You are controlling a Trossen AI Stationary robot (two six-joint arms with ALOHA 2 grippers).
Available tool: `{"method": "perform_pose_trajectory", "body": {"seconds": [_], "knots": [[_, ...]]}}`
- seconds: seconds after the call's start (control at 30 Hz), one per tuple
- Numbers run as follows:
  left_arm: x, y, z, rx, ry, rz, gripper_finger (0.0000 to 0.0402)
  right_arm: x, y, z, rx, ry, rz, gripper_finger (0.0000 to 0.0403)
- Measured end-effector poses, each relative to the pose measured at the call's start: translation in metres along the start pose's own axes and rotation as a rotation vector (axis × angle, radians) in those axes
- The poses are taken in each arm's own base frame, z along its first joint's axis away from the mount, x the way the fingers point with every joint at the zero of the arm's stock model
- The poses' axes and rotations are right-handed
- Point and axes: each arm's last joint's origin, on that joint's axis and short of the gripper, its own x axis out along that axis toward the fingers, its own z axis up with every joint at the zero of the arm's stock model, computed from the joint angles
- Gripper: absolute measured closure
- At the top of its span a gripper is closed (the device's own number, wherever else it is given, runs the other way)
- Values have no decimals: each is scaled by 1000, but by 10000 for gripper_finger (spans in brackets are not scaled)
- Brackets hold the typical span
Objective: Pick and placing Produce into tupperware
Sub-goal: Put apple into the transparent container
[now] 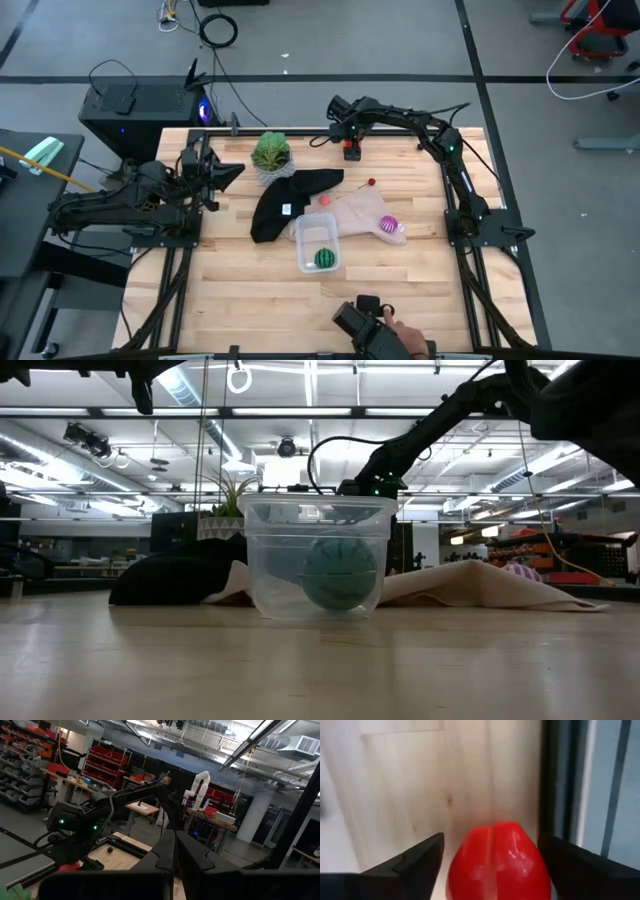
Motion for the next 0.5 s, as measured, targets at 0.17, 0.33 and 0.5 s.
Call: {"method": "perform_pose_trajectory", "body": {"seconds": [0.17,0.33,0.5], "knots": [[0,0,0,0,0,0,392,-6,3,1,-8,27,14,129],[0,0,0,1,0,0,392,-15,8,7,-24,29,14,139],[0,0,0,2,0,0,376,-37,15,20,-14,25,10,118]]}}
